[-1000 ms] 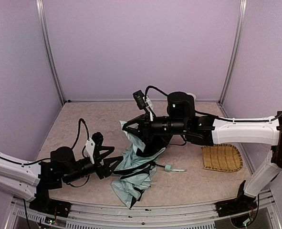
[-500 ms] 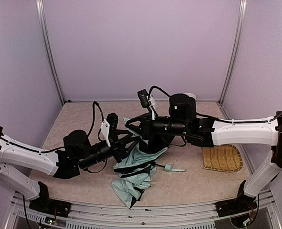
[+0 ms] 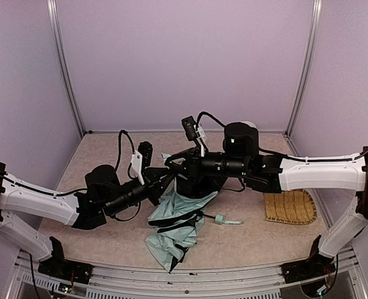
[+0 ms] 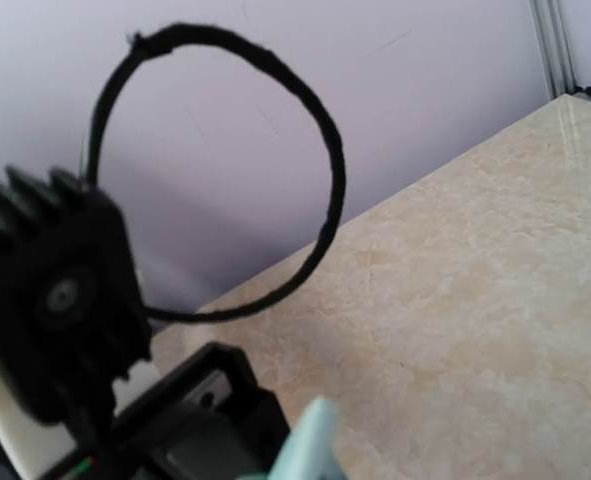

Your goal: Put away the umbrella

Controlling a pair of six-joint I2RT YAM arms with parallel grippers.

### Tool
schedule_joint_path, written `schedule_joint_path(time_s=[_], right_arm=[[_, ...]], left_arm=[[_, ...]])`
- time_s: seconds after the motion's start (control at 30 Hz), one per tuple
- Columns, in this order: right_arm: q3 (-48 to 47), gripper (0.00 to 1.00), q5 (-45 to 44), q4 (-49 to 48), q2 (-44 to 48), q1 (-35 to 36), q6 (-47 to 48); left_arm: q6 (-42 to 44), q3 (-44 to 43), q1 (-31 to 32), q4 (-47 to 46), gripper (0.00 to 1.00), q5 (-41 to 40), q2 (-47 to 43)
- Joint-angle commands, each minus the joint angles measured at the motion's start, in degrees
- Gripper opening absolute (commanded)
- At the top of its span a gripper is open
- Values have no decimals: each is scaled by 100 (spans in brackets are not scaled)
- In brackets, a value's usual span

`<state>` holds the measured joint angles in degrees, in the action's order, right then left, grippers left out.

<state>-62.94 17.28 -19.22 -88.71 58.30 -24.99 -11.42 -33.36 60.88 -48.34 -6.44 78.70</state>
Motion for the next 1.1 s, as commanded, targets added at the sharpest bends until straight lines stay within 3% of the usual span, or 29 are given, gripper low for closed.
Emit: schedule_joint_path(time_s=[0.0, 0.1, 0.2, 0.3, 0.43, 0.57, 0.77, 0.9, 1.07], right_arm=[[-132, 19, 233, 511, 328, -191, 264], [-188, 45, 337, 1291, 733, -415, 761], [-287, 66, 15, 2245, 1230, -514, 1441], [-515, 79, -561, 3244, 1394, -843, 1678], [-927, 89, -522, 4172, 1118, -1665, 1987], [-1507, 92, -623, 4803, 461, -2016, 2263], [-2115, 92, -960, 5481, -590, -2050, 2703], [-2466, 92, -988, 5862, -1072, -2051, 2797], [-2651, 97, -237, 6700, -1446, -1847, 2634]], left_arm=[[155, -39, 11, 267, 0, -41, -243], [458, -88, 107, 999, 0, -43, -560], [710, -89, 262, 1840, 0, -39, -966], [787, -104, 377, 2668, 0, 32, -1319], [765, -241, 580, 3755, 0, 221, -1742], [664, -503, 763, 4727, 0, 427, -1933], [292, -486, 898, 5529, 0, -188, -2077], [-35, -763, 949, 6563, 0, -421, -1830], [-1081, -938, 943, 7428, 0, -195, -1410]])
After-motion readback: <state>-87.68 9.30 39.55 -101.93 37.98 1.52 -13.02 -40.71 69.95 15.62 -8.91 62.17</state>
